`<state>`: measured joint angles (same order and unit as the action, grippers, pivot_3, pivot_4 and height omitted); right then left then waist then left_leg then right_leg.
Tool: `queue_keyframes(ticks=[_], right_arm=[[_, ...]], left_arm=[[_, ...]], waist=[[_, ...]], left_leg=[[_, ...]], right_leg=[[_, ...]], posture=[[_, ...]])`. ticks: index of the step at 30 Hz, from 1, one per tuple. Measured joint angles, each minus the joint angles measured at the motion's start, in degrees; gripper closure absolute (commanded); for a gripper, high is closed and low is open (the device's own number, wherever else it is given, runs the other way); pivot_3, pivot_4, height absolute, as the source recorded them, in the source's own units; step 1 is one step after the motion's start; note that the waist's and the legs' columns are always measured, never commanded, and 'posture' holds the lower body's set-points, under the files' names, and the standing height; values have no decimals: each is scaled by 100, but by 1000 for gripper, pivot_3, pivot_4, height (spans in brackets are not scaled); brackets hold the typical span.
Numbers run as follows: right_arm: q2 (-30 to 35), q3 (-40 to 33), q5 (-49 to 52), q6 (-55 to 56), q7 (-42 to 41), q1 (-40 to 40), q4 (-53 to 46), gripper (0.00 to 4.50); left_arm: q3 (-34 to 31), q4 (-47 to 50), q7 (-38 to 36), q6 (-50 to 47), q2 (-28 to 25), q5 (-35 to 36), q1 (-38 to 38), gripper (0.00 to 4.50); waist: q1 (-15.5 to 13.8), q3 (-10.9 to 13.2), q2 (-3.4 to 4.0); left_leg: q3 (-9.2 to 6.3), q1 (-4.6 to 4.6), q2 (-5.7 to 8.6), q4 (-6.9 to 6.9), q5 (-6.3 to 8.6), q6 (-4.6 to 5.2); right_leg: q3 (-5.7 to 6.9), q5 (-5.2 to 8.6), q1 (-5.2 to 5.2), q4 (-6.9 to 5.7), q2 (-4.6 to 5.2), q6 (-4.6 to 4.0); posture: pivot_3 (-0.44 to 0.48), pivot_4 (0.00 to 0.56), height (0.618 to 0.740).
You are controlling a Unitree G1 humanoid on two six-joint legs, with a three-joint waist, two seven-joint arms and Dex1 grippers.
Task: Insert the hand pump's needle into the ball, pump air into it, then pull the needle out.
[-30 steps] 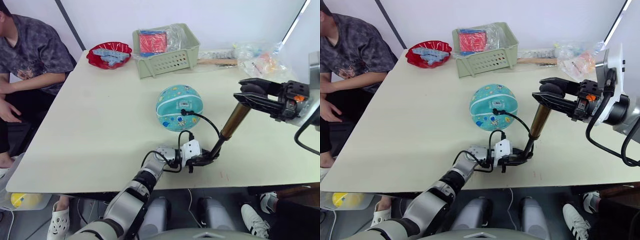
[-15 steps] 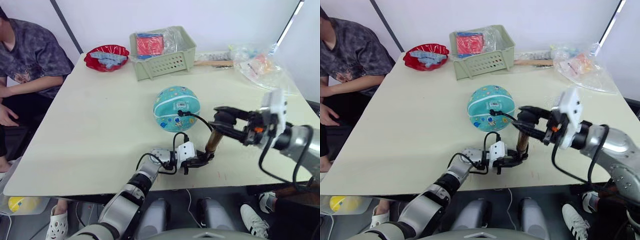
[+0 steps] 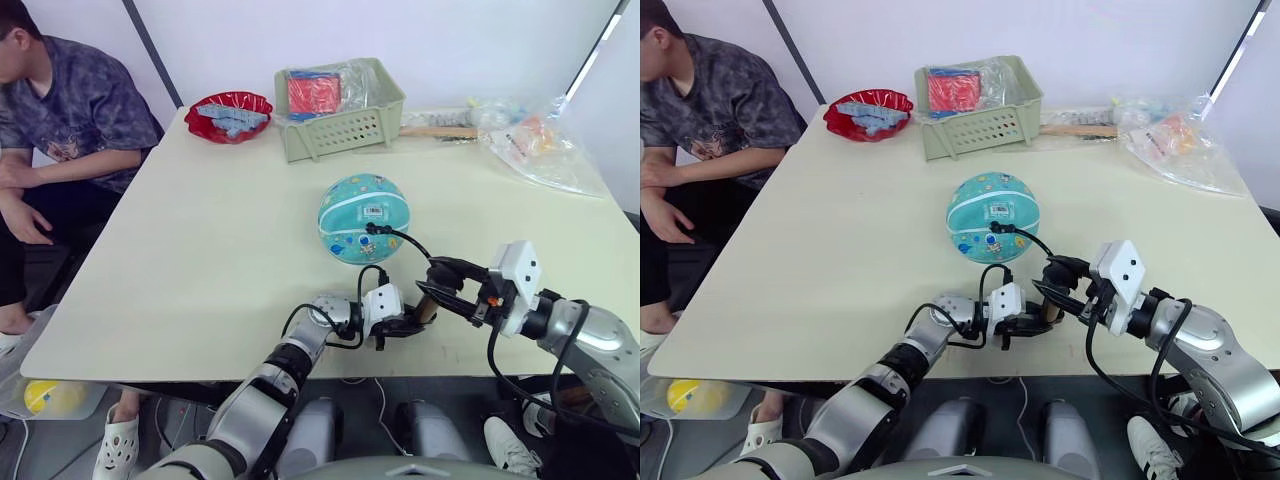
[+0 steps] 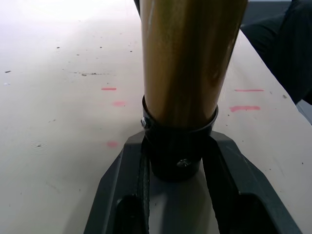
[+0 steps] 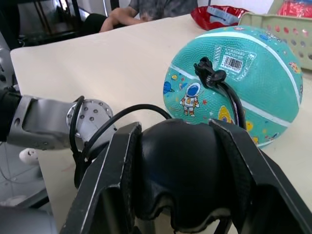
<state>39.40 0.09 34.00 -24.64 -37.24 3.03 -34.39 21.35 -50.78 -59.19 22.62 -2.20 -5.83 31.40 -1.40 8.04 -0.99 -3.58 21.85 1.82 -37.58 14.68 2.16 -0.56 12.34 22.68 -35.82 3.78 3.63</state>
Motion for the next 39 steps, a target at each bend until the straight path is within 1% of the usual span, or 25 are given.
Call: queue_keyframes(ticks=[5,10,13,17,20,26,30,31,34,36,39], right_arm=[[-29,-127,-21,104,-65,139,13,2777],[-11,-405,183,-21,-114,173,-52,2777],[216,-858,661,-348,-213,168,-69,2777],[446,-1422,1289,-657,-306,51,-76,2777],[838,-2066,2033,-947,-494,-251,-40,2777],[1346,-2804,3153,-1411,-602,-780,196,2777],[1523,-2984,3518,-1588,-561,-1001,292,2777],[1638,-3072,3740,-1696,-499,-1170,406,2777],[1778,-3108,3921,-1865,-469,-1268,518,2777],[1777,-3122,3898,-1904,-469,-1256,517,2777],[1681,-3128,3483,-1692,-564,-909,351,2777]], left_arm=[[1,-130,-65,-63,115,-72,127,3411],[2,-286,-82,-75,251,-113,230,3411],[74,-407,-91,-70,429,-125,283,3411],[82,-495,-89,-30,503,-126,358,3411],[73,-593,-55,35,569,-124,474,3411],[76,-784,-27,143,579,-143,570,3411],[74,-846,-11,170,587,-144,599,3411],[74,-882,18,178,593,-144,618,3411],[74,-924,45,196,618,-146,661,3411],[76,-952,67,197,627,-154,668,3411],[78,-1001,91,198,653,-185,672,3411]], waist=[[-93,0,-1],[-103,5,2],[-93,34,2],[-69,58,12],[-70,63,16],[-75,65,15],[-75,66,17],[-75,67,16],[-76,67,15],[-76,67,16],[-92,63,14]], left_leg=[[-4,3,3,0,0,0],[-6,10,8,-3,0,0],[-9,15,11,-3,0,1],[-8,37,8,-3,0,1],[-11,69,8,-10,0,1],[-8,94,8,-13,0,2],[-6,94,8,-15,0,2],[-6,95,7,-20,0,2],[-6,97,7,-24,1,3],[-4,98,7,-24,2,5],[-6,98,7,-25,4,9]], right_leg=[[4,2,0,1,2,3],[6,3,1,3,8,5],[10,2,4,4,12,3],[12,-7,31,1,9,-9],[14,-11,57,-3,5,-13],[13,-12,77,-3,8,-15],[12,-12,77,-4,8,-15],[12,-12,76,-5,8,-15],[11,-14,76,-5,9,-14],[10,-14,77,-6,9,-13],[12,-14,75,-5,8,-13]], posture=[[0,150,738],[0,150,738],[0,150,738],[0,150,738],[0,150,738],[0,150,738],[0,150,738],[0,150,738],[0,150,738],[0,150,738],[0,150,738]])
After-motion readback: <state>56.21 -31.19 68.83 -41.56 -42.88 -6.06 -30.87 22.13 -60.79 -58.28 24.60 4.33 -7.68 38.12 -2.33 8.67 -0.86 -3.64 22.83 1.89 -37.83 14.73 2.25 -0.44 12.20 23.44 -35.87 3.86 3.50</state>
